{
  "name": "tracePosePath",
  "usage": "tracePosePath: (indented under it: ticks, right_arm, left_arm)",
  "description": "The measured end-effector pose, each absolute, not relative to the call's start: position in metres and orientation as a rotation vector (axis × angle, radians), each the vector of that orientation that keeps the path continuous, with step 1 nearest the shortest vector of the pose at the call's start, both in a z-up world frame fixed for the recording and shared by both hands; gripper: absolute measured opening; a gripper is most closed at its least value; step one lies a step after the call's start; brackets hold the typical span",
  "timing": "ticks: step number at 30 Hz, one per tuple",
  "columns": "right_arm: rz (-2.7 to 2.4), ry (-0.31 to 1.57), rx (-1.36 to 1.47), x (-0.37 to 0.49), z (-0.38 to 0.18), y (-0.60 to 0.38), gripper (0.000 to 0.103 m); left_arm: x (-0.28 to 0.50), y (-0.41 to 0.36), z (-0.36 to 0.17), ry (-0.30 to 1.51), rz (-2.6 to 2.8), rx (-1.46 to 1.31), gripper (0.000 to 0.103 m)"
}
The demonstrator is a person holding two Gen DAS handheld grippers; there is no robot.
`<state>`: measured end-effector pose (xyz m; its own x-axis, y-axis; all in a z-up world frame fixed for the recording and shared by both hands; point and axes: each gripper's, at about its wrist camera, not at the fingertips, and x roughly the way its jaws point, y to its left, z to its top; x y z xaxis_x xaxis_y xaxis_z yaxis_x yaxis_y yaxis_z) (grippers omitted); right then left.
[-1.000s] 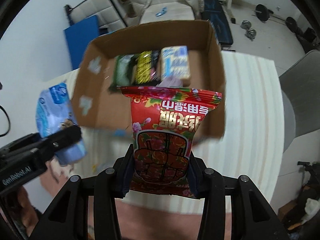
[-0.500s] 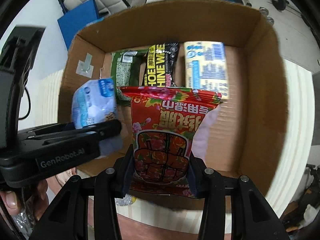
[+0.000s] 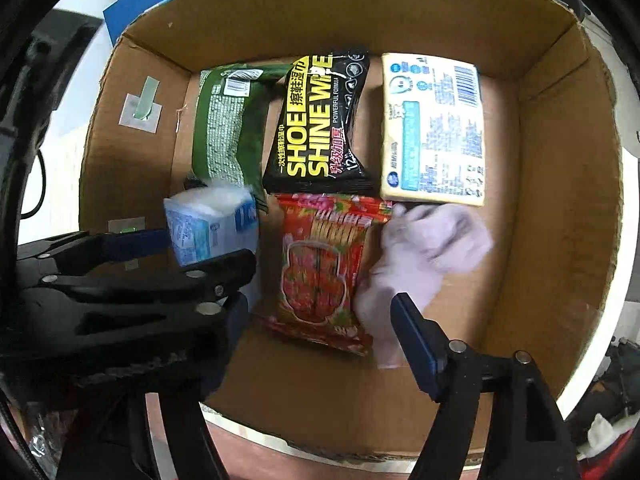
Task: Organize soft objects
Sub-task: 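Carry both items into the box and open both tools, then withdraw both tools from the box back over the table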
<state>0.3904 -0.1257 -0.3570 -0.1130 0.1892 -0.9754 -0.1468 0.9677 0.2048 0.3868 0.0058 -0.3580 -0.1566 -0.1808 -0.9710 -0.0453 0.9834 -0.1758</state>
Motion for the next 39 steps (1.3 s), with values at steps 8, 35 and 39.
tracePosePath:
  ticks: [8, 35, 39]
  right_arm:
    - [0.237, 1.620, 0.026, 0.382, -0.334, -0.135, 0.094]
    - [0.179, 1.312, 0.057, 0.294, -0.225, -0.164, 0.103]
    - [0.134, 1.362, 0.091, 0.270, -0.244, -0.179, 0.103]
  left_arm:
    - [0.365, 0.020, -0.324, 1.634, -0.081, -0.169, 0.100]
    - [0.276, 0.027, -0.197, 1.232, 0.032, 0.009, 0.100]
    - [0.249, 0.021, -0.226, 1.246, -0.012, 0.186, 0.100]
